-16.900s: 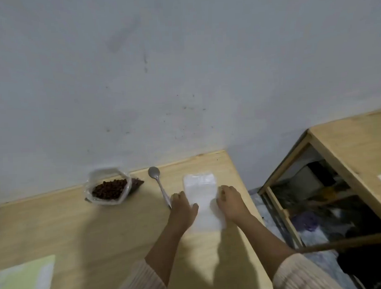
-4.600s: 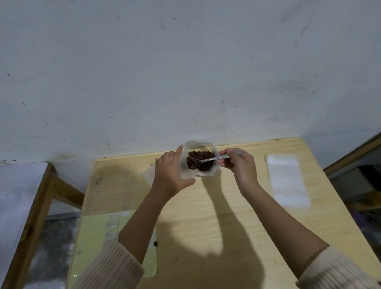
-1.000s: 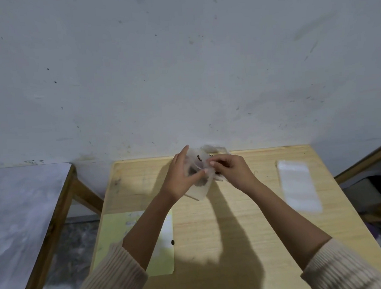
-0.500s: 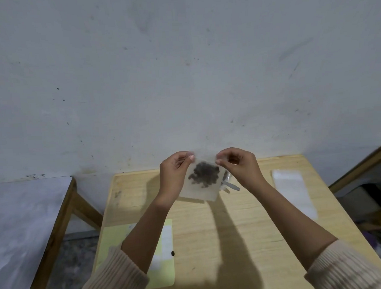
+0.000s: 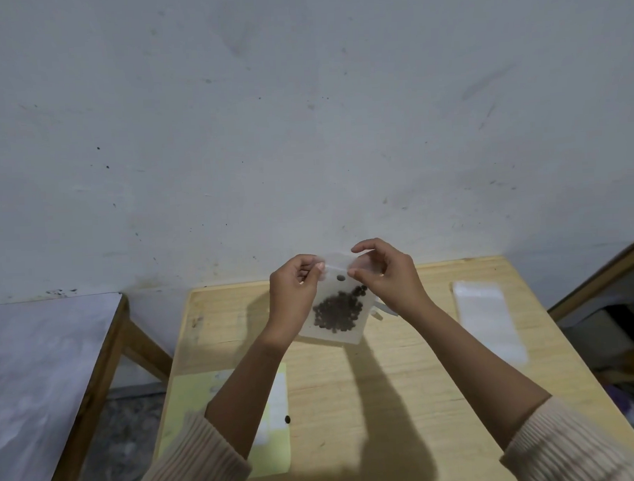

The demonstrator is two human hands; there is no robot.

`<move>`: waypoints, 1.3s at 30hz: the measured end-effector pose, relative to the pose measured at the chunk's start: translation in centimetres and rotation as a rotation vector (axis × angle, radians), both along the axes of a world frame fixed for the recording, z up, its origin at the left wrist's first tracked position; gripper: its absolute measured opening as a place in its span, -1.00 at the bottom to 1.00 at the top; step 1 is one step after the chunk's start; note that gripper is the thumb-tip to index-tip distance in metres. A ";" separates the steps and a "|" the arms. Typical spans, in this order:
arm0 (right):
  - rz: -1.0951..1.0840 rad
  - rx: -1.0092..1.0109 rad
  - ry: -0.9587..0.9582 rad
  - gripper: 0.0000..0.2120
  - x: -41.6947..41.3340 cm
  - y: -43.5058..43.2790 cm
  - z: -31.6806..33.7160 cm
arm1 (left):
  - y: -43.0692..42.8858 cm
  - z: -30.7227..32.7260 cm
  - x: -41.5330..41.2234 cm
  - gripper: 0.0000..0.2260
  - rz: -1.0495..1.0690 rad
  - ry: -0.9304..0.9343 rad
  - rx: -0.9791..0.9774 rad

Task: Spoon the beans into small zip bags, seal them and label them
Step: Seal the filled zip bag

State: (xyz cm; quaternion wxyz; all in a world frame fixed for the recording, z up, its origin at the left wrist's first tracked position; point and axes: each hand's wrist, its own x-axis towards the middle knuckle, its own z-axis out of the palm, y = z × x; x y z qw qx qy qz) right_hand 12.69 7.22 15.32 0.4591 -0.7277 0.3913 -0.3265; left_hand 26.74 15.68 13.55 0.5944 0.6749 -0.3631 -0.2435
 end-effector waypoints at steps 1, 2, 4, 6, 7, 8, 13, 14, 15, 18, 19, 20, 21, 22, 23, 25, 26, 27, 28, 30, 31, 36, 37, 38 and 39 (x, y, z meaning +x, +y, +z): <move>-0.002 0.016 -0.006 -0.76 0.1 0.1 0.0 | 0.1 0.1 -0.1 -0.90 -0.021 0.030 -0.006; -0.013 0.023 -0.006 -0.78 0.2 0.0 -0.1 | 0.2 0.2 -0.2 -0.89 -0.036 0.058 -0.015; -0.037 0.021 0.021 -0.85 0.3 -0.1 -0.2 | 0.3 0.3 -0.4 -0.86 -0.051 0.091 -0.022; -0.041 0.031 0.051 -0.89 0.5 -0.1 -0.3 | 0.3 0.0 -0.6 -0.84 -0.061 0.096 -0.011; -0.041 0.033 0.065 -0.91 0.6 -0.1 -0.4 | 0.3 -0.1 -0.6 -0.85 -0.061 0.095 -0.008; -0.042 0.030 0.077 -0.92 0.7 -0.1 -0.5 | 0.2 -0.2 -0.6 -0.85 -0.055 0.094 -0.005; -0.052 0.010 0.093 -0.94 0.7 0.3 -0.9 | 0.1 -0.2 -0.4 -0.87 -0.056 0.093 0.019; -0.053 0.017 0.085 -0.92 0.7 0.4 -0.9 | 0.2 -0.1 -0.4 -0.87 -0.067 0.091 0.021; -0.056 0.025 0.082 -0.91 0.7 0.5 -0.9 | 0.2 -0.1 -0.5 -0.87 -0.076 0.090 0.021; -0.078 0.026 0.086 -0.92 1.0 0.6 -1.1 | 0.1 0.0 -0.7 -0.88 -0.082 0.094 0.020; -0.084 0.024 0.085 -0.93 1.0 0.7 -1.1 | 0.0 0.0 -0.8 -0.87 -0.080 0.098 0.022; -0.088 0.027 0.081 -0.93 1.1 0.7 -1.3 | -0.1 -0.1 -0.8 -0.87 -0.076 0.102 0.026; -0.087 0.034 0.076 -0.93 1.1 0.7 -1.3 | -0.1 -0.2 -0.8 -0.87 -0.072 0.106 0.031; -0.085 0.045 0.071 -0.93 1.1 0.6 -1.3 | -0.1 -0.2 -0.7 -0.88 -0.068 0.109 0.035; -0.076 0.058 0.064 -0.94 1.1 0.5 -1.3 | 0.0 -0.2 -0.6 -0.88 -0.063 0.114 0.036; -0.045 0.087 0.042 -0.94 0.9 0.1 -1.3 | 0.1 -0.1 -0.3 -0.87 -0.041 0.128 0.019; -0.030 0.096 0.035 -0.92 0.6 -0.2 -1.3 | 0.1 -0.1 0.0 -0.87 -0.027 0.136 0.008; -0.014 0.108 0.037 -0.88 0.3 -0.5 -1.3 | 0.2 0.0 0.3 -0.86 -0.016 0.145 -0.002; 0.001 0.120 0.046 -0.86 -0.1 -0.8 -1.4 | 0.2 0.1 0.6 -0.85 -0.008 0.152 -0.008; 0.023 0.130 0.072 -0.86 -0.6 -1.2 -1.6 | 0.3 0.2 1.0 -0.84 -0.013 0.161 -0.008; 0.023 0.126 0.082 -0.87 -0.7 -1.2 -1.6 | 0.3 0.2 1.1 -0.84 -0.021 0.162 -0.004; -0.015 0.138 0.076 -0.81 -0.7 -1.3 -1.9 | 0.4 -0.1 0.8 -0.83 -0.035 0.166 0.004; -0.019 0.142 0.076 -0.80 -0.7 -1.3 -2.0 | 0.4 -0.3 0.8 -0.83 -0.035 0.170 0.004; -0.024 0.147 0.072 -0.80 -0.7 -1.3 -2.1 | 0.5 -0.4 0.8 -0.83 -0.032 0.173 0.005; -0.030 0.151 0.059 -0.81 -0.8 -1.3 -2.3 | 0.5 -0.6 0.8 -0.82 -0.026 0.178 0.005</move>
